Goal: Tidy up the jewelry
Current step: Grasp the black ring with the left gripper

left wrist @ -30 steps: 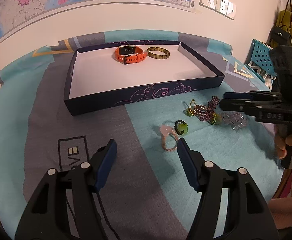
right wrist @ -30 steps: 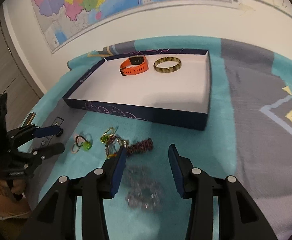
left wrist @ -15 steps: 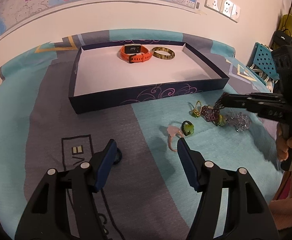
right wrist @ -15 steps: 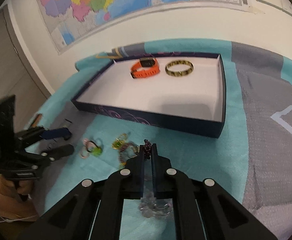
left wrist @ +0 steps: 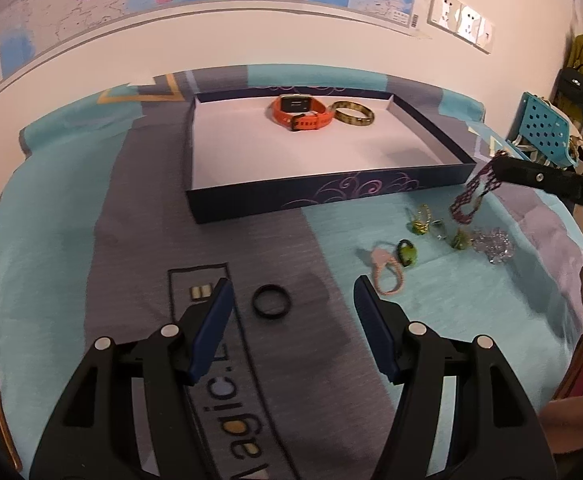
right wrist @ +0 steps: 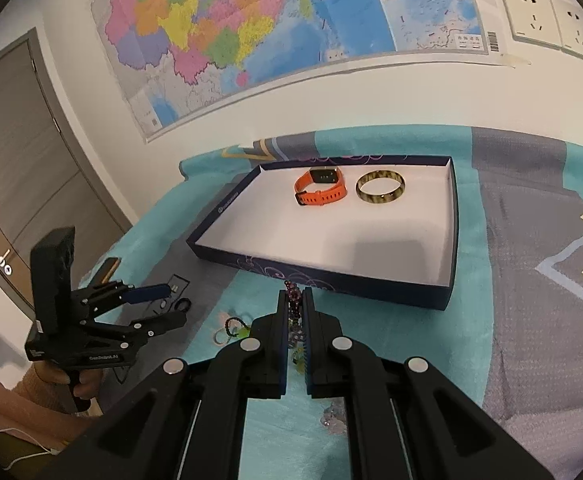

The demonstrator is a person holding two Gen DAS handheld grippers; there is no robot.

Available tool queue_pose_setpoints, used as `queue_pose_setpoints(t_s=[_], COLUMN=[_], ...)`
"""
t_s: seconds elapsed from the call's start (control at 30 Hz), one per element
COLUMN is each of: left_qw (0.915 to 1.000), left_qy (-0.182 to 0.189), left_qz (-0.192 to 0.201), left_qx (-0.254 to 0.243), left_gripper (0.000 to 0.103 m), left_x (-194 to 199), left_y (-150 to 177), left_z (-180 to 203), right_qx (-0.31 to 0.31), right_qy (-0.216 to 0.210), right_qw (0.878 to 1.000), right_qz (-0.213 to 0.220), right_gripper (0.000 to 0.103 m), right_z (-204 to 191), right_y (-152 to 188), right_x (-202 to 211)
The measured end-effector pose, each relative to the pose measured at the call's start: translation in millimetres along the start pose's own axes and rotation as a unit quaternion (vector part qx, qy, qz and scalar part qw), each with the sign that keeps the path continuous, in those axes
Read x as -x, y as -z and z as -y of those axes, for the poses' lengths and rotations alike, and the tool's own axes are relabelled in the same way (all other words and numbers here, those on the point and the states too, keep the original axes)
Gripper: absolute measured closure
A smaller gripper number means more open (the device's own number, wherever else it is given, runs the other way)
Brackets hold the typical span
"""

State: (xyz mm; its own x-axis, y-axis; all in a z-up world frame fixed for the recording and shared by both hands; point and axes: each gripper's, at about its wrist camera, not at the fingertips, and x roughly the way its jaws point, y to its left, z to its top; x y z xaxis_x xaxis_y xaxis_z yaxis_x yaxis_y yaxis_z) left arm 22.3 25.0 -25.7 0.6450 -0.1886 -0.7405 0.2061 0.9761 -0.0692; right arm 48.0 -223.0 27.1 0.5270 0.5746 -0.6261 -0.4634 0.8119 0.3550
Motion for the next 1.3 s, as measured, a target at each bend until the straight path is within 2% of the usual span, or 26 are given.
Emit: queue_pose_setpoints(t_s=[0.2, 0.43, 0.57, 0.63, 0.73, 0.8, 0.87, 1.03, 1.1, 1.3], left_qw=[0.9999, 0.9997, 0.9996, 0.9995, 0.9993, 0.9992, 0.9993, 0.9993, 0.9997, 0.9999], left_qy=[-0.009, -0.011, -0.013, -0.017, -0.024, -0.025, -0.024, -0.026, -0.013, -0.004], left_qz=[-0.007, -0.02, -0.023, -0.023, -0.024, -0.025, -0.026, -0.023, -0.021, 0.001], left_qx=[-0.001, -0.001, -0.007, -0.011, -0.016, -0.017, -0.015, -0.012, -0.007, -0.014], left_gripper=[0.041, 0.044, 0.045, 0.049, 0.059, 0.072, 0.079, 0.081, 0.081, 0.081], left_x=[-3, -11, -14, -14, -14, -14, -13, -12, -10, -1], left_y=[3, 3, 3, 3, 2, 2, 1, 0, -1, -15], left_z=[-4, -6, -4, -3, -3, -4, -4, -4, -5, 0], right_qx=[-0.026, -0.048, -0.055, -0.057, -0.055, -0.052, -0.05, -0.045, -0.042, -0.033], right_qy=[0.017, -0.039, -0.029, -0.027, -0.022, -0.02, -0.017, -0.016, -0.016, -0.02], right_qw=[0.999, 0.998, 0.998, 0.998, 0.998, 0.998, 0.999, 0.999, 0.999, 0.999], right_qz=[-0.016, 0.008, 0.004, 0.0, -0.003, -0.004, -0.004, -0.003, 0.0, 0.012], right_gripper=[0.098, 0.098, 0.098, 0.098, 0.098, 0.098, 0.098, 0.098, 0.098, 0.098], right_z=[15, 20, 23, 24, 24, 22, 21, 18, 17, 13], right_y=[4, 2, 3, 4, 6, 5, 6, 4, 2, -10], right_x=[-8, 4, 2, 0, -2, -2, -3, -3, -2, 3])
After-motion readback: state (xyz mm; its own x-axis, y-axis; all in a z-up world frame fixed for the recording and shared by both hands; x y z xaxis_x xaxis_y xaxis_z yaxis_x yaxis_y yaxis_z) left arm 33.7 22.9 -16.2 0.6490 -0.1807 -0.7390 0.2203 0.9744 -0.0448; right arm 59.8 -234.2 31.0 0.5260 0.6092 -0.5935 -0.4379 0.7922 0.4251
